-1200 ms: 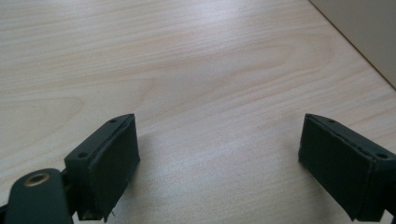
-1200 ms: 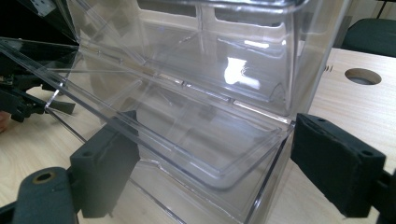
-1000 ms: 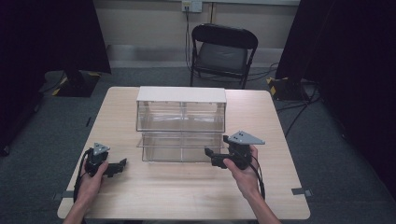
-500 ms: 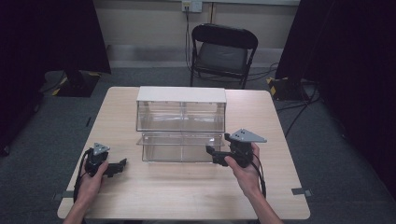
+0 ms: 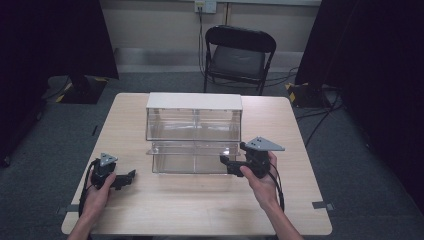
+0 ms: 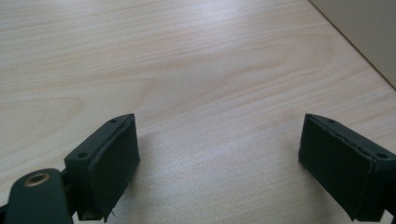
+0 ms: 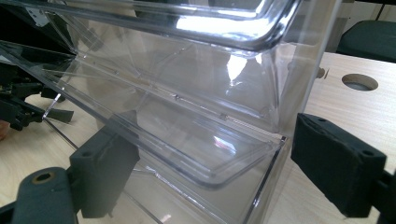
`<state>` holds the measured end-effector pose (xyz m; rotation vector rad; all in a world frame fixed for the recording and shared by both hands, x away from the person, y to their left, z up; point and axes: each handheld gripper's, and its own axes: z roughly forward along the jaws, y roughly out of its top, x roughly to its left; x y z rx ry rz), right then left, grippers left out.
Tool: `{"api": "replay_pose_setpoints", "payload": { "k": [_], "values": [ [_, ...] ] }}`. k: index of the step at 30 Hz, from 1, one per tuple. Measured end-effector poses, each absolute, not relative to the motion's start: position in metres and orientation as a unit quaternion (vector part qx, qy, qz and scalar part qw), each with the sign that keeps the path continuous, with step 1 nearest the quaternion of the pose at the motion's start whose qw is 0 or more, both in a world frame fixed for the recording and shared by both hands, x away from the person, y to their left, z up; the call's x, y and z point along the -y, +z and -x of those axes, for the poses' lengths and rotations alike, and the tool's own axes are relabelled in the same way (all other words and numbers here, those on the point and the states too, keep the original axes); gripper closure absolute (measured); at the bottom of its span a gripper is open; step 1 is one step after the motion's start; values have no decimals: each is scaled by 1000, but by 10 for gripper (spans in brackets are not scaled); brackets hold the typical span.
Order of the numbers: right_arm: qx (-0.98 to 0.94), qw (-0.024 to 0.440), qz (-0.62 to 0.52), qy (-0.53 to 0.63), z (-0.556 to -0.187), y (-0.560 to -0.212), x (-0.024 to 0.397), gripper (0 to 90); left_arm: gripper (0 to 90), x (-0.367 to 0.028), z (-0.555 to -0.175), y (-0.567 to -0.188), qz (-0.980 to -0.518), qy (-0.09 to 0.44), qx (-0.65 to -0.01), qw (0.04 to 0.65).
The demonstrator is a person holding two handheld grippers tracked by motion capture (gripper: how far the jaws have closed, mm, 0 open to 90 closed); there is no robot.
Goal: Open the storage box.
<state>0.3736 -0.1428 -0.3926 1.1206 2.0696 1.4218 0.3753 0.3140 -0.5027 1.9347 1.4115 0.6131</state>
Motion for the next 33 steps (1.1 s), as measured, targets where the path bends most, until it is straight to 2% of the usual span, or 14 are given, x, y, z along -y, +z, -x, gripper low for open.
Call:
{"api": "replay_pose_setpoints", "payload": {
  "k": [33],
  "values": [
    [-735,196,-400,511,-384,-386,140,143,116,-314,-375,-503,-739,234,-539,328]
  ]
}}
